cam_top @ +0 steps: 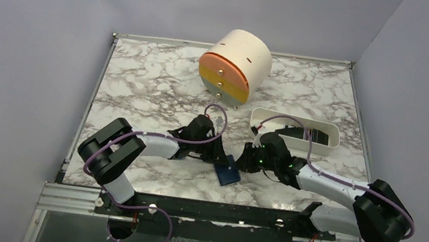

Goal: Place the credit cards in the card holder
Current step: Close the card holder at the center of the board.

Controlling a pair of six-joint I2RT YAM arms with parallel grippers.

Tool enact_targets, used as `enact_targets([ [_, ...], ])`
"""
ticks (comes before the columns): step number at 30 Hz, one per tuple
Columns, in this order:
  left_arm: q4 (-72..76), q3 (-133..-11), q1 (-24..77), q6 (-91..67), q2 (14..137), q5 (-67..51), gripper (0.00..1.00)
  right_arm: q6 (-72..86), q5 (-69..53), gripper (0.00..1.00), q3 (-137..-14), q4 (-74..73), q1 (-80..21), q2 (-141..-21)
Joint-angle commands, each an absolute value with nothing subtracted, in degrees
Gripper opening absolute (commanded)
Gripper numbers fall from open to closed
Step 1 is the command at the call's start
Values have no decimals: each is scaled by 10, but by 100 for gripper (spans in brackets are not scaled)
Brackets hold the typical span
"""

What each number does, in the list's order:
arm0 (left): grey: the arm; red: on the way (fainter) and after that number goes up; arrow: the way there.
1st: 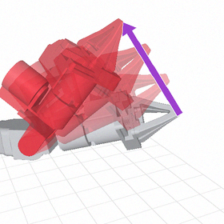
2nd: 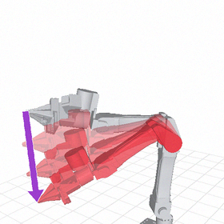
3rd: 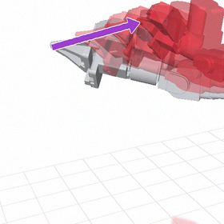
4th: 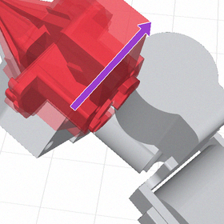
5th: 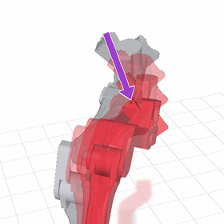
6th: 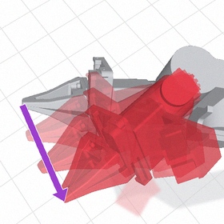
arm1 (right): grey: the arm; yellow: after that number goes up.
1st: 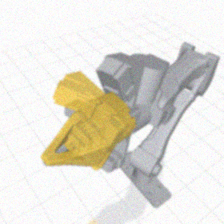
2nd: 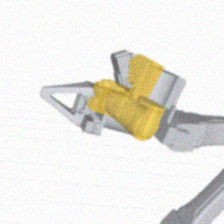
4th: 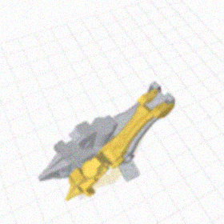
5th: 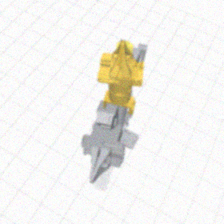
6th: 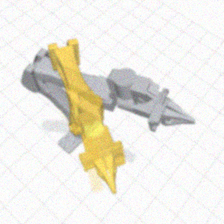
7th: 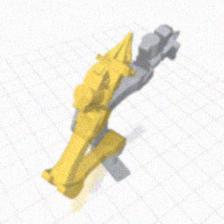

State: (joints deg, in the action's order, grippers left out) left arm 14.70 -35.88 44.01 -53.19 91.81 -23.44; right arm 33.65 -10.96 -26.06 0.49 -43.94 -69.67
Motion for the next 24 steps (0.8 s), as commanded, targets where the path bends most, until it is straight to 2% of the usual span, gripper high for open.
enact_targets([
  [1,115,-349,439,-515,913,-185,18,347,-111,15,-255,32,-444,-717],
  [11,114,-352,439,-515,918,-185,18,369,-159,14,-237,83,-444,-742],
  [24,115,-353,439,-522,911,-186,18,368,-157,14,-244,93,-444,-759],
])
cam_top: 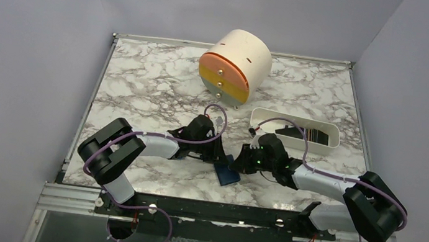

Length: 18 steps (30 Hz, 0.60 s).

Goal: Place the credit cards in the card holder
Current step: Close the card holder at the center of the board.

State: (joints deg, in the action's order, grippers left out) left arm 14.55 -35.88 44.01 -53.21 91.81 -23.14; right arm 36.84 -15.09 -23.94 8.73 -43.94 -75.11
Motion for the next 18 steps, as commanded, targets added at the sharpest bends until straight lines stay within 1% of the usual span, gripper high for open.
enact_targets([
  [1,115,-353,439,-524,908,-185,18,367,-155,14,-244,91,-444,-757],
  [5,113,-354,439,-528,903,-182,17,367,-149,14,-241,87,-444,-758],
  [11,114,-351,440,-529,910,-180,15,360,-164,10,-245,85,-444,-776],
  [18,107,-352,440,-527,922,-177,8,360,-167,10,-261,61,-444,-771],
])
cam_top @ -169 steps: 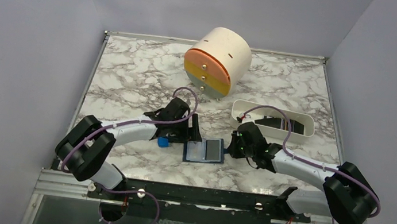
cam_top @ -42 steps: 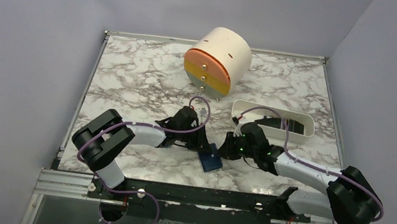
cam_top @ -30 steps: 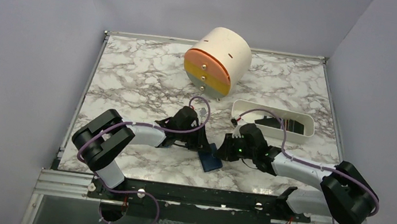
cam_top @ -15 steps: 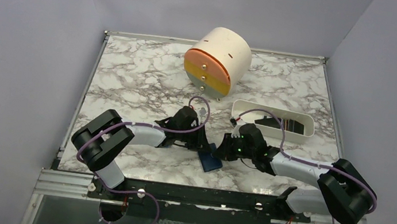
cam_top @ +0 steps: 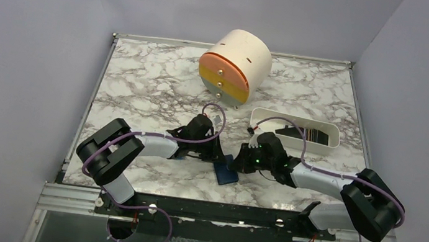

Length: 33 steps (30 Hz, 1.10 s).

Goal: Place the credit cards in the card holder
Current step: Close the card holder at the center of the board.

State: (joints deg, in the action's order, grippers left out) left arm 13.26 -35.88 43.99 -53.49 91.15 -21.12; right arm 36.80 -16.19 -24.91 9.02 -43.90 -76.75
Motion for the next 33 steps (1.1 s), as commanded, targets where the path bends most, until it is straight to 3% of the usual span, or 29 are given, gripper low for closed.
enact_targets([
  [1,107,-351,440,-526,924,-177,8,359,-164,10,-265,52,-444,-762],
  [9,102,-351,440,-520,926,-173,7,340,-83,12,-272,-16,-443,-689],
  [33,103,-353,443,-521,933,-177,7,332,-149,14,-284,43,-443,-751],
])
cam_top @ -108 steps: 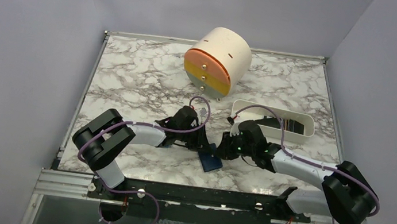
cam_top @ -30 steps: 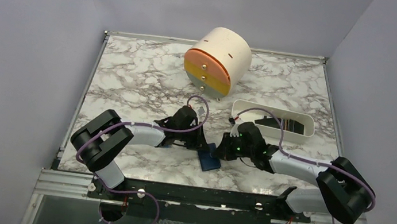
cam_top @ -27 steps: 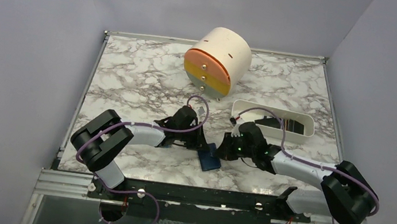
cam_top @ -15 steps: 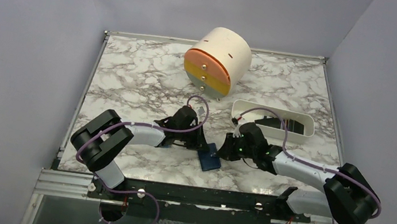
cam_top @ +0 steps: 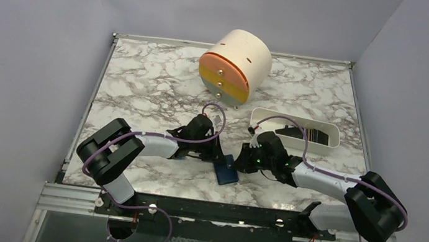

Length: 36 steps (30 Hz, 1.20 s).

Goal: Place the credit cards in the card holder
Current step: Close the card holder at the center of the board.

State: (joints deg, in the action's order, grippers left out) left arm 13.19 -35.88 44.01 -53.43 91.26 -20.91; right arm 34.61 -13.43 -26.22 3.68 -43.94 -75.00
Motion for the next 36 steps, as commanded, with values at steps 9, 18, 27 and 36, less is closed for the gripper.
enact_targets([
  [9,102,-352,445,-521,930,-178,7,317,-120,14,-320,2,-443,-748],
  [18,100,-357,446,-520,932,-179,7,328,-122,14,-305,0,-443,-755],
  [27,99,-358,446,-520,934,-177,7,342,-117,14,-286,3,-443,-758],
  [36,100,-360,446,-520,940,-176,7,361,-156,14,-265,48,-444,-771],
])
